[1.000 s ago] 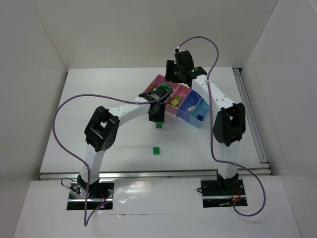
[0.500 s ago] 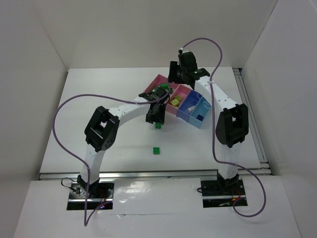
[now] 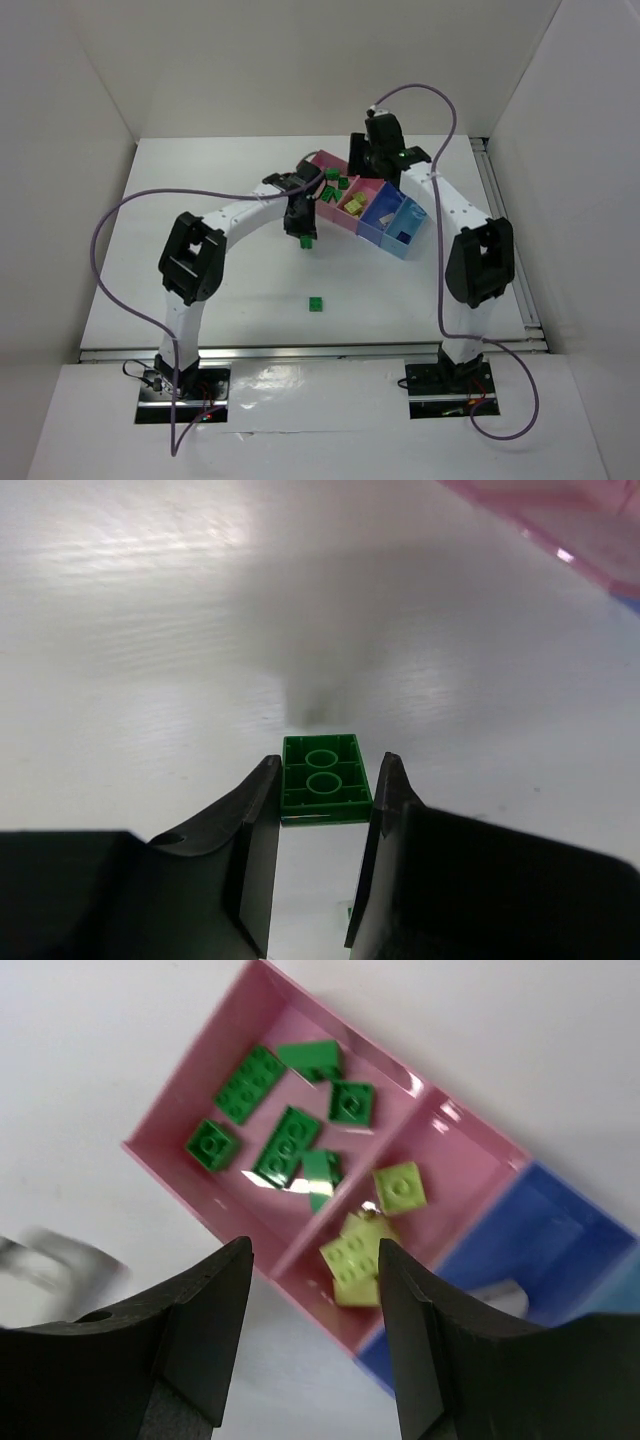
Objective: Sort the legos into containers by color
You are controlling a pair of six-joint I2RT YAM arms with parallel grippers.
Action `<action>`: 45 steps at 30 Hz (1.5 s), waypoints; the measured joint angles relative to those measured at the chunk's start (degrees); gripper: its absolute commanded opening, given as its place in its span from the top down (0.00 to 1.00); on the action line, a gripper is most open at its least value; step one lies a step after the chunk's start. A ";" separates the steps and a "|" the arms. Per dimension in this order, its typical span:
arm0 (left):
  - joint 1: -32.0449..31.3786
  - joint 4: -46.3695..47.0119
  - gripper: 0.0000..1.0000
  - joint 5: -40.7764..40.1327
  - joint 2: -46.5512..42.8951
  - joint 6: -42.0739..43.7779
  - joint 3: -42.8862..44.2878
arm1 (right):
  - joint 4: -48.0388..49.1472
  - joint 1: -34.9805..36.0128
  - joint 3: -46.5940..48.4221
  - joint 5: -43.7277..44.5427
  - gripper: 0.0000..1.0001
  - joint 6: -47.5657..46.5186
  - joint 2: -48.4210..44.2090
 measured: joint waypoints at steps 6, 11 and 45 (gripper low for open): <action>7.04 -0.79 0.88 3.17 -2.03 1.14 9.86 | -0.52 -0.33 -13.55 6.29 0.40 0.57 -14.40; 8.79 0.57 0.88 6.34 0.83 0.83 21.57 | -0.70 -0.63 -20.24 11.82 0.37 2.69 -26.05; 21.68 8.15 0.16 11.47 -28.85 2.10 -6.93 | -4.70 30.36 -33.73 -6.29 0.18 10.29 -7.91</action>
